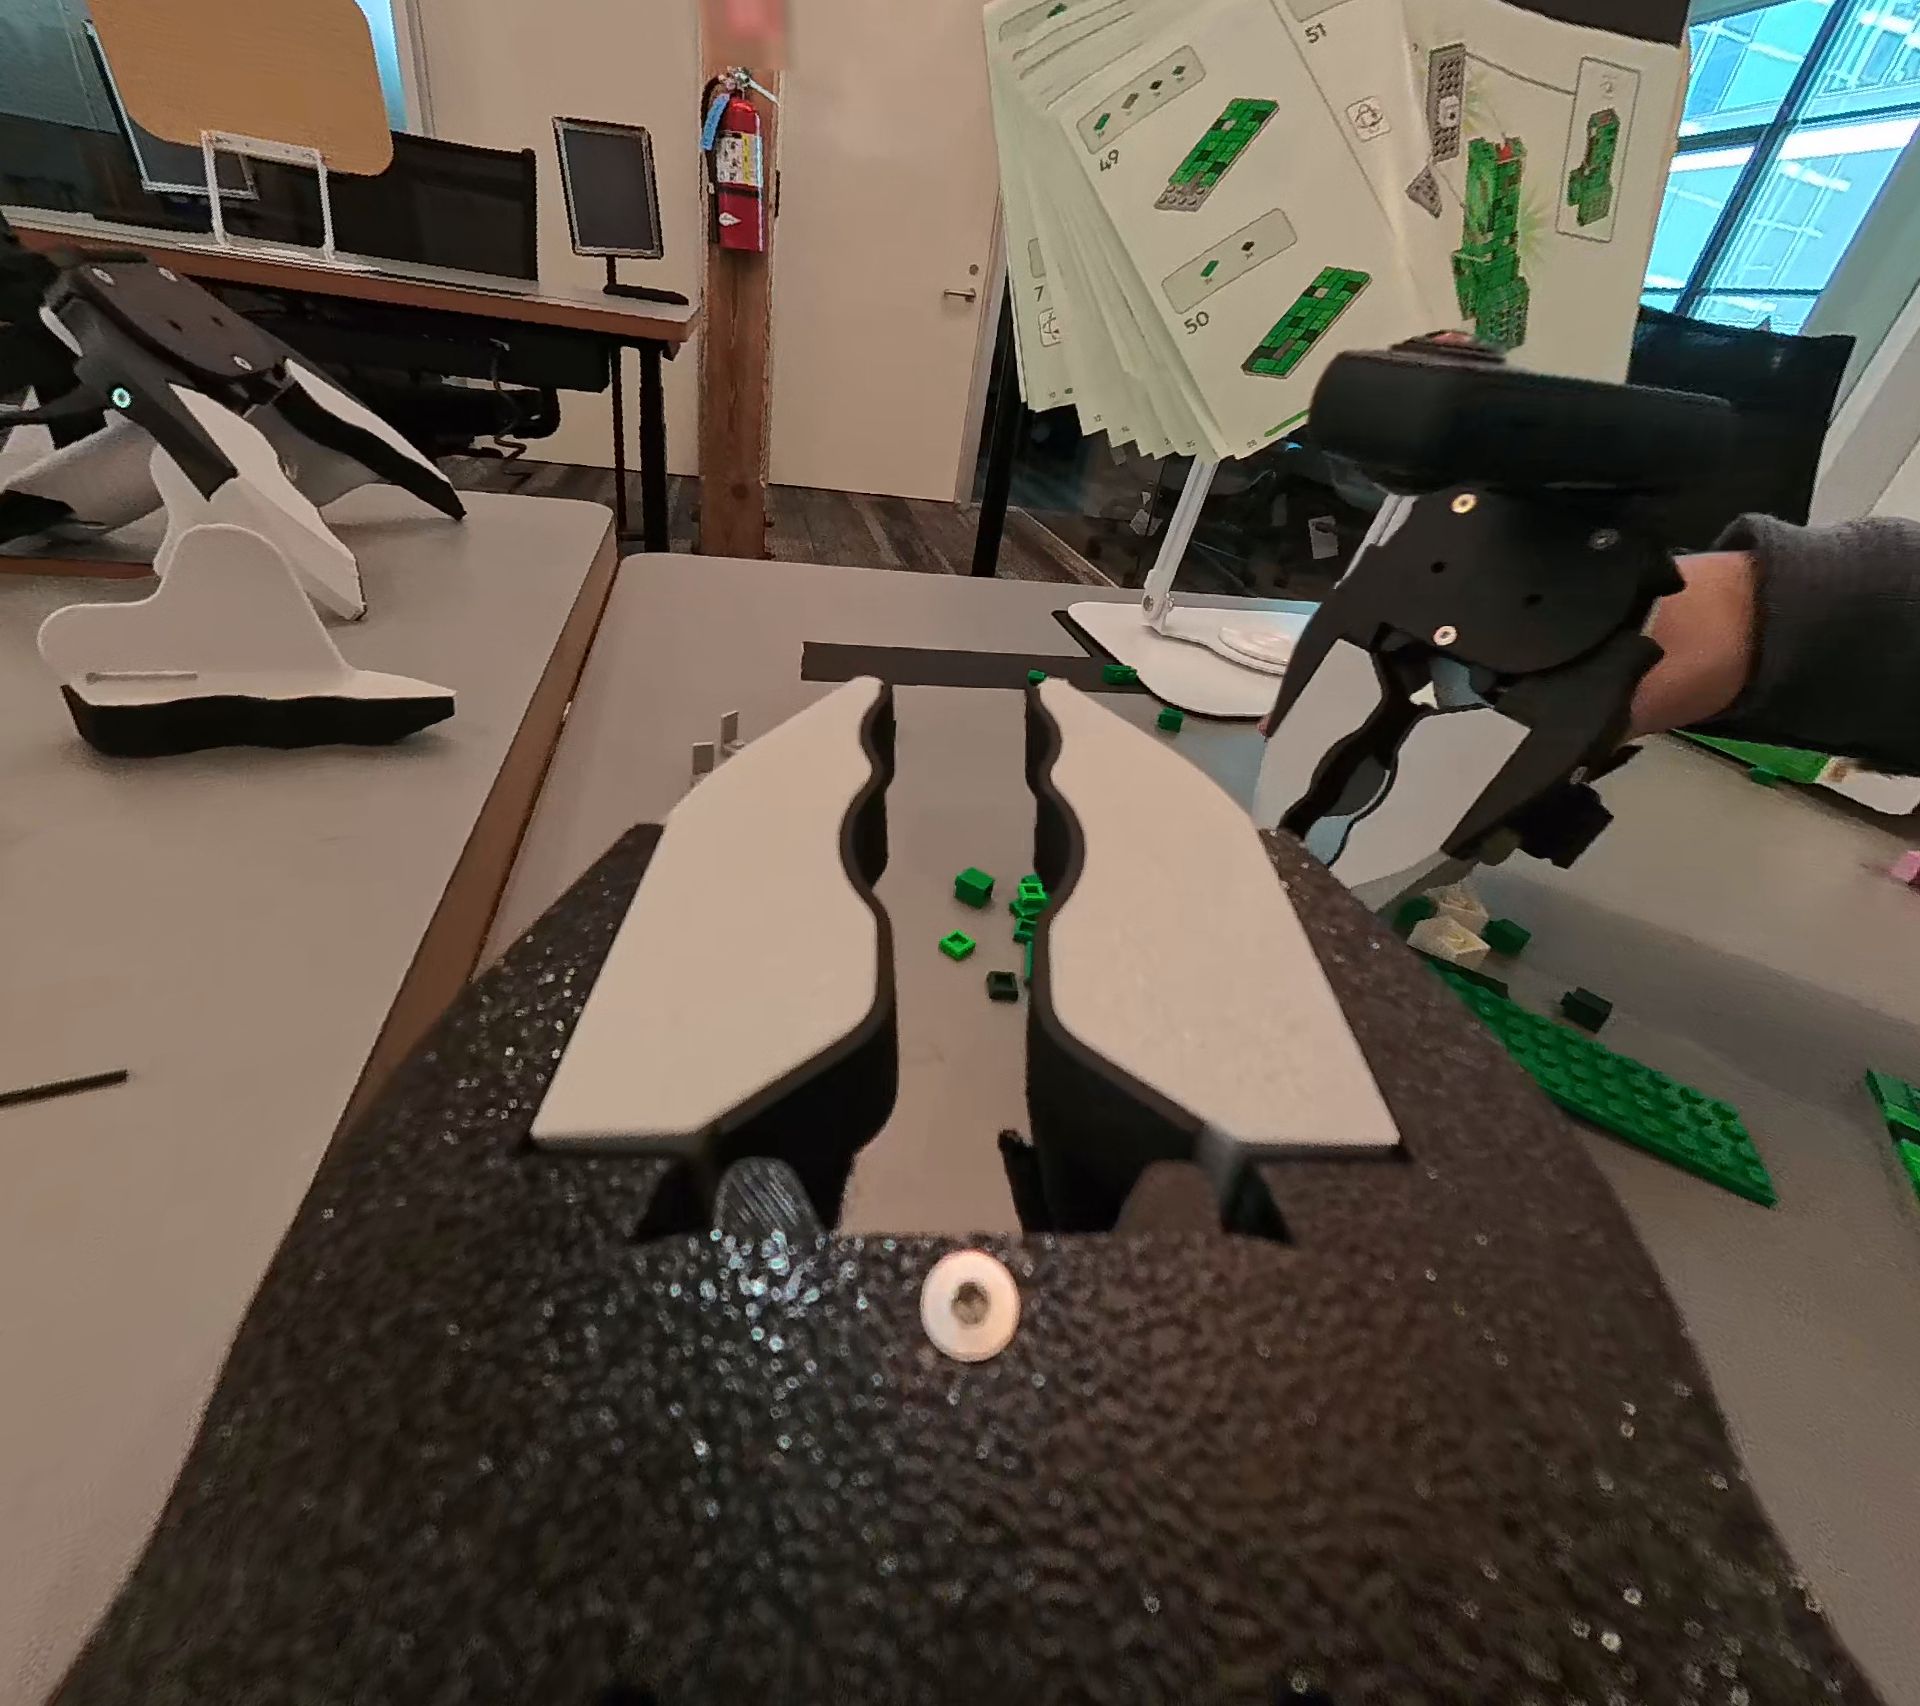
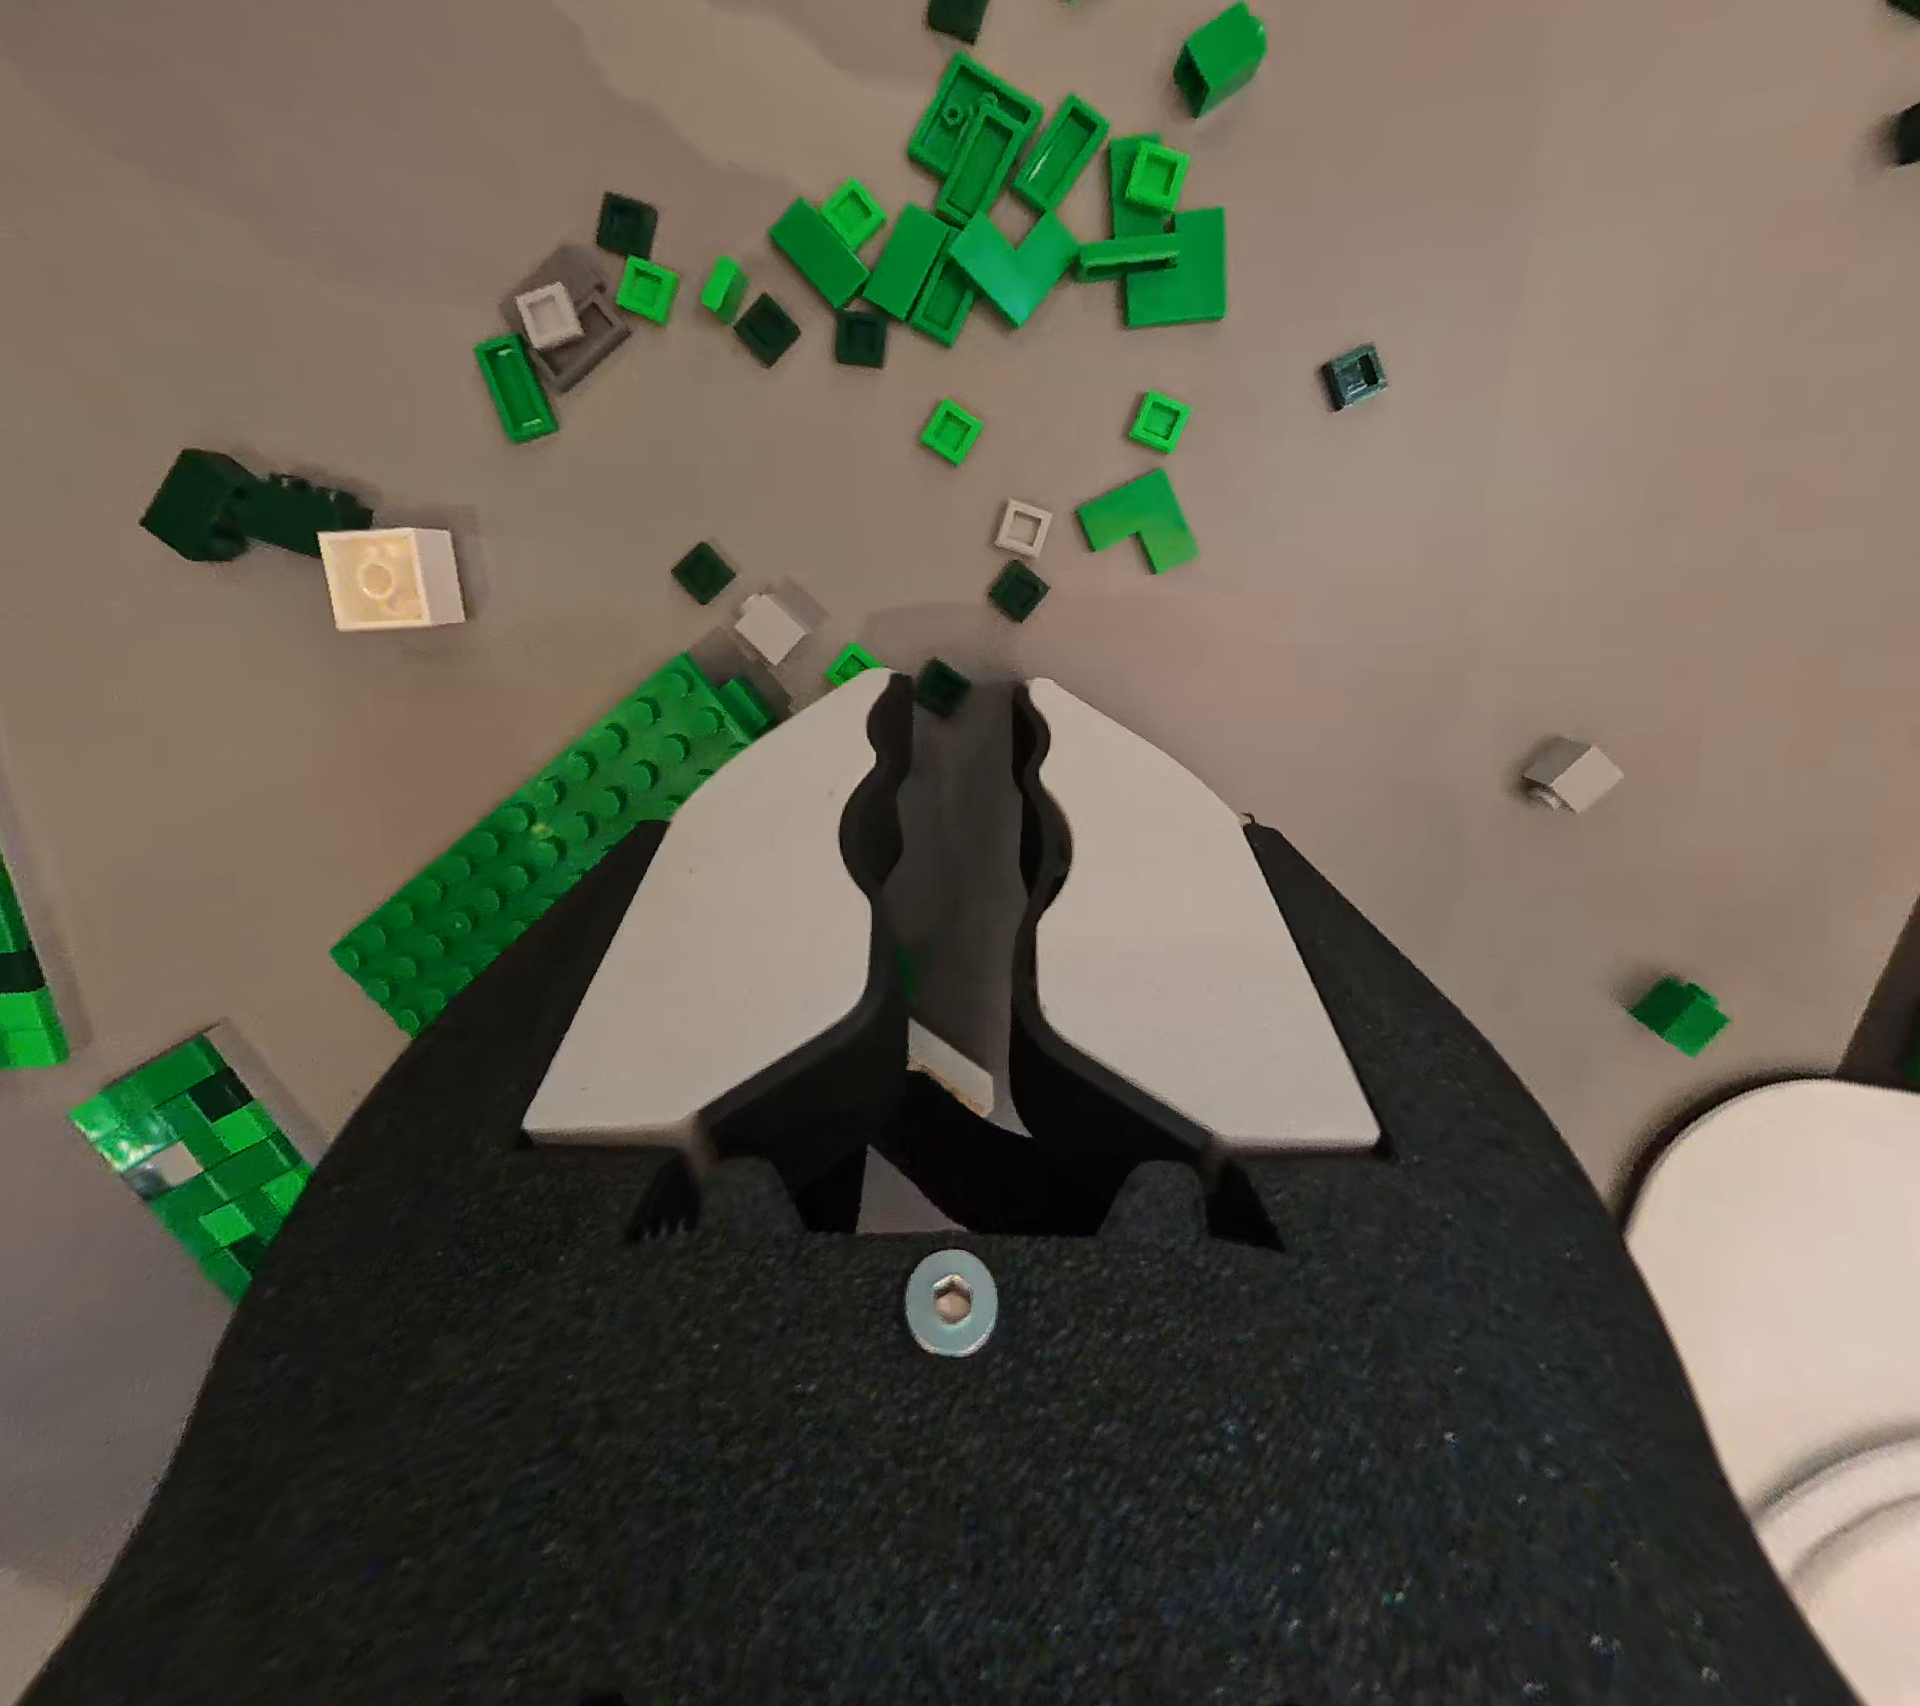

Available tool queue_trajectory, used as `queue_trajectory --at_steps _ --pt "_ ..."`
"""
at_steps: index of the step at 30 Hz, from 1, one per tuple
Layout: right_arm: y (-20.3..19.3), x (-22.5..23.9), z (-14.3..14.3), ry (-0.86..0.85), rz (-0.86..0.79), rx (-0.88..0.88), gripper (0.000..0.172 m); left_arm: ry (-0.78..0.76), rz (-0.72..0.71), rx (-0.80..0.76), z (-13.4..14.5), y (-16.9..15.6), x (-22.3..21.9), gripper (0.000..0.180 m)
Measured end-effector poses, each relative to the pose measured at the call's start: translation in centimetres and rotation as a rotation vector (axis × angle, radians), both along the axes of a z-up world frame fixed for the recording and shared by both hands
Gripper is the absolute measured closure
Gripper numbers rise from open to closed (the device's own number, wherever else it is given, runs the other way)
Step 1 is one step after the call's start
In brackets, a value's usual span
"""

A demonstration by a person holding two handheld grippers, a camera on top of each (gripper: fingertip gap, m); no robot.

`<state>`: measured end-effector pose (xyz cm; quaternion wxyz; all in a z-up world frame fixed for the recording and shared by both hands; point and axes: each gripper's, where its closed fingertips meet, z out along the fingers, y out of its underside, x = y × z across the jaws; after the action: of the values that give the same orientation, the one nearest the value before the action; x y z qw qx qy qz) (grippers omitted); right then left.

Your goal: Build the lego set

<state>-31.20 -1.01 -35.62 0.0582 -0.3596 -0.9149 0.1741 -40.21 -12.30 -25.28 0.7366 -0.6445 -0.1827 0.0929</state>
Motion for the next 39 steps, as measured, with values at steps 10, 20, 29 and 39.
queue_trajectory --at_steps 10,20,29,39 --pt "-0.2 -0.2 0.6 0.14 0.103 0.085 0.164 0.002 -0.09 -0.007 0.0 0.8 1.2 0.158" --pt "-4.7 1.8 7.4 0.623 0.263 0.13 0.164 -0.266 -0.667 -0.03 -1.0 4.1 9.7 0.163" --pt "-2.9 8.4 7.6 0.568 0.142 0.173 0.164 -0.192 -0.678 -0.113 -1.2 4.4 11.4 0.144" --pt "2.6 15.1 1.6 0.281 0.035 0.17 0.164 0.053 -0.696 -0.386 -2.9 3.5 20.6 0.131"
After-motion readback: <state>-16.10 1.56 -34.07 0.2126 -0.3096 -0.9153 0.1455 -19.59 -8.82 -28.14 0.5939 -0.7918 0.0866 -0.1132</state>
